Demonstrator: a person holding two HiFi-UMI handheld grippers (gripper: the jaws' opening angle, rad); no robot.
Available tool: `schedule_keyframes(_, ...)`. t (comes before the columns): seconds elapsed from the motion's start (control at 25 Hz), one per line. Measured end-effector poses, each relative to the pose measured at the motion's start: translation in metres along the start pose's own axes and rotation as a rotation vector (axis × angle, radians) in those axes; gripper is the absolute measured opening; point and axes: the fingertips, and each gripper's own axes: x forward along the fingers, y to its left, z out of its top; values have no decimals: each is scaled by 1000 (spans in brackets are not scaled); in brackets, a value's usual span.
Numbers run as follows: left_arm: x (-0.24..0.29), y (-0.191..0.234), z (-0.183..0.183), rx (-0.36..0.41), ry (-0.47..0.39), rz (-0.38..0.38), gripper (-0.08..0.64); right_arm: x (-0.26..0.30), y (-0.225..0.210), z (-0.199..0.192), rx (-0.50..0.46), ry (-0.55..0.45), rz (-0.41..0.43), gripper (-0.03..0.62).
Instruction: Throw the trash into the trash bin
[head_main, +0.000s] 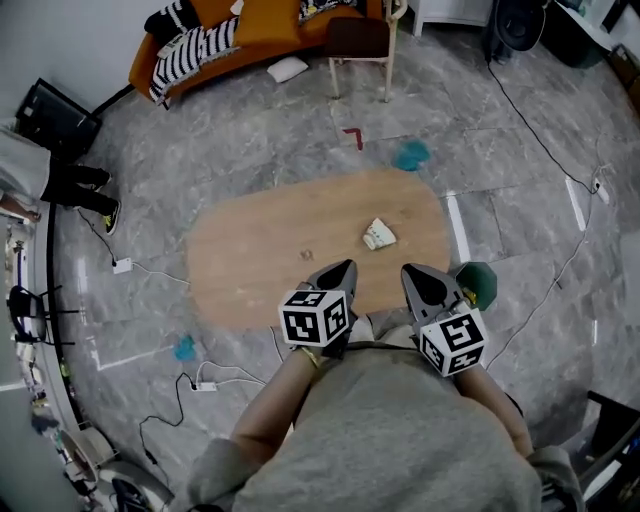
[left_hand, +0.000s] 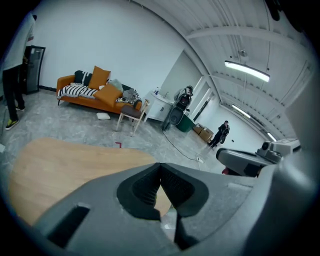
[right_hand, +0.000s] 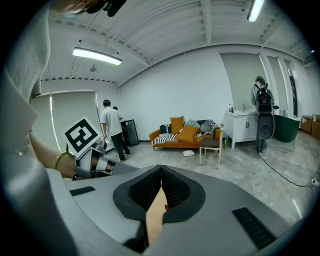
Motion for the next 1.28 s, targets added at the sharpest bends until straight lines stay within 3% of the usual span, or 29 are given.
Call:
schedule_keyframes(0.6, -23, 80, -4, -92, -6, 84, 9, 75, 62, 3, -35, 51, 141, 9)
schedule_keyframes(1.28, 4, 166, -20, -186, 36, 194, 9, 145, 78, -25, -34, 169, 217, 9)
